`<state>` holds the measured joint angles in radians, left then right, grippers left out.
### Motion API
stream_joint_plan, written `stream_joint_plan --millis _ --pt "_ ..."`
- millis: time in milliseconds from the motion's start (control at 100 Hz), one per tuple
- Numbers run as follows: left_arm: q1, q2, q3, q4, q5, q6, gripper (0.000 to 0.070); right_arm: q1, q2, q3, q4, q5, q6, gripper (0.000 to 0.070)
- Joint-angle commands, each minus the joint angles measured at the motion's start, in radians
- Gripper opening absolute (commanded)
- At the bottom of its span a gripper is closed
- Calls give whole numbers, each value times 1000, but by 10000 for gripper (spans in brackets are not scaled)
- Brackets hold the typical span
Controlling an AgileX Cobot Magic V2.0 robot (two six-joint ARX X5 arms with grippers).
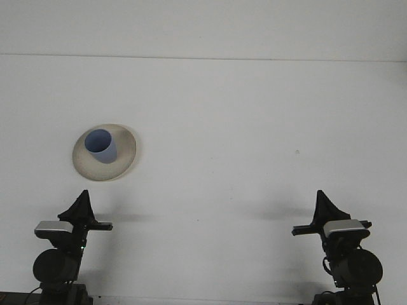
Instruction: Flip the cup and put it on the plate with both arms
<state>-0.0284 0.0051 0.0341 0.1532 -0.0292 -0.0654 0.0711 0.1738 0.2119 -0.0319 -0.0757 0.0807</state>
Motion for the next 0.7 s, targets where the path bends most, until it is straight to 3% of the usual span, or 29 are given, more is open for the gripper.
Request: stream_joint_plan --millis 0,200,690 --pt "0 -2 -20 11 0 1 13 -1 -41 -18 3 2 1 3" --pt "0 -2 -20 11 0 1 13 -9 -178 -92 7 2 1 3" --pt "0 -2 -20 6 0 1 13 -34 -172 -150 36 5 1 3"
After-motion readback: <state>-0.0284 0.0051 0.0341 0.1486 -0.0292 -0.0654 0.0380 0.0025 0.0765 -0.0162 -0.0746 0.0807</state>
